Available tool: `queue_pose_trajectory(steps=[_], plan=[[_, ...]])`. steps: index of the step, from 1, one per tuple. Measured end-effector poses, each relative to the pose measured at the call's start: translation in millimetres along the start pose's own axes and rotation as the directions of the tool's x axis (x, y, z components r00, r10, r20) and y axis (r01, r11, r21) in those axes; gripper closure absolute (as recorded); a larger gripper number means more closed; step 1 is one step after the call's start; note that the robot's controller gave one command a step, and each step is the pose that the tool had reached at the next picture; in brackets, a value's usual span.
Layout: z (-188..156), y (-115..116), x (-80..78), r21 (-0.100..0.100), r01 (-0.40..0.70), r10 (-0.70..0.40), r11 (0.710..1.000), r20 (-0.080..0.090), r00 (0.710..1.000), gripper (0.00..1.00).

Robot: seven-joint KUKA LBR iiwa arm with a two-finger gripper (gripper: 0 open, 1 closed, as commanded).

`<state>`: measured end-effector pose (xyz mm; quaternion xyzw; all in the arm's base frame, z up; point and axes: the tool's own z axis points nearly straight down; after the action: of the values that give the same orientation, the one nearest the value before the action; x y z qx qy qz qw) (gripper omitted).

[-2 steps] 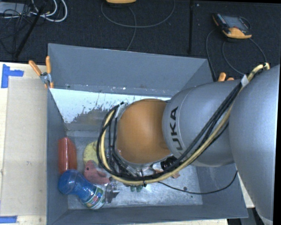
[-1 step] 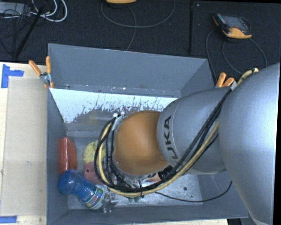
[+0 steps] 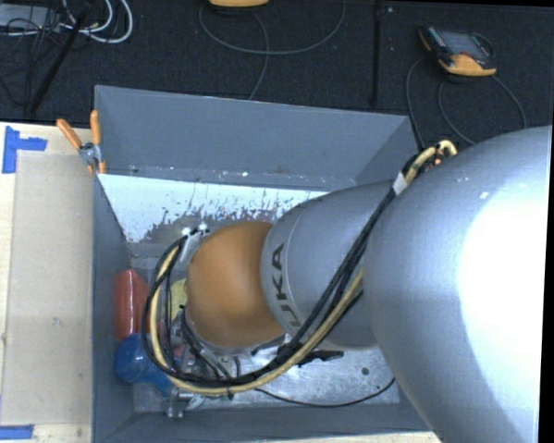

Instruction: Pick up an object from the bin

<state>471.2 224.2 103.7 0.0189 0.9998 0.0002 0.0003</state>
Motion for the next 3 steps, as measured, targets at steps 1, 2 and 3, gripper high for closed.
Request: queue_pose_trajectory(steps=[1,2,3], plan=[[28.8,-15.7,-15.9,-0.014,-0.055,0.056,0.998,0.016,0.998,0.00],[25.6,8.8,-17.1,0.003,-0.304,0.304,0.953,0.018,0.953,1.00],[25.6,8.8,-17.1,0.003,-0.304,0.304,0.953,0.017,0.952,1.00]])
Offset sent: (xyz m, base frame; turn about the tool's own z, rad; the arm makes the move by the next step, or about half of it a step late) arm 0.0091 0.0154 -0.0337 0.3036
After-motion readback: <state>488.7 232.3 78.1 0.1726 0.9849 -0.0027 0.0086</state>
